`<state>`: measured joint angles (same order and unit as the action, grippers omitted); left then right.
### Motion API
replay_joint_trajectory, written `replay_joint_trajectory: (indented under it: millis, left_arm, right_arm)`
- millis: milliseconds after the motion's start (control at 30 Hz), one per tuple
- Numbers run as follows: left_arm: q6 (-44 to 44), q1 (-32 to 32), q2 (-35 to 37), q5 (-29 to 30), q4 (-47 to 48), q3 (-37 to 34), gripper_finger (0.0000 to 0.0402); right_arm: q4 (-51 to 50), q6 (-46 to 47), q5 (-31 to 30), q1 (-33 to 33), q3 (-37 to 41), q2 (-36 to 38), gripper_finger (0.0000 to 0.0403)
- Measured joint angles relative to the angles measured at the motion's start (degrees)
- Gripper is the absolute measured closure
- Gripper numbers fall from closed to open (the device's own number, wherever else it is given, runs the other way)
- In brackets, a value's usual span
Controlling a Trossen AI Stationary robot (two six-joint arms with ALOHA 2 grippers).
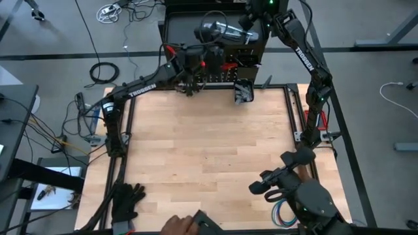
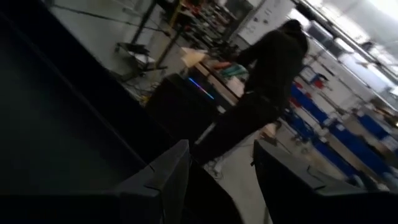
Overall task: Hang tools onto peg board
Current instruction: Put the C-clamp on the table
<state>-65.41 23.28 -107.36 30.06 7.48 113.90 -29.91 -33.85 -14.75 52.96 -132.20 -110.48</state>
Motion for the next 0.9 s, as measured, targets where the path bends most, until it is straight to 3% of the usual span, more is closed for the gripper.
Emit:
replay_joint_trajectory:
  millis: [267,900]
  left_arm:
    - [1.3,2.1,0.1,-4.8,2.0,0.1,0.0116]
    - [1.4,2.9,0.0,-5.0,2.4,0.1,0.012]
  right_arm:
    - [0.9,-0.2,2.6,-0.6,0.1,0.0,0.0222]
    - [-0.7,3.1,8.5,-2.4,0.1,0.0,0.0223]
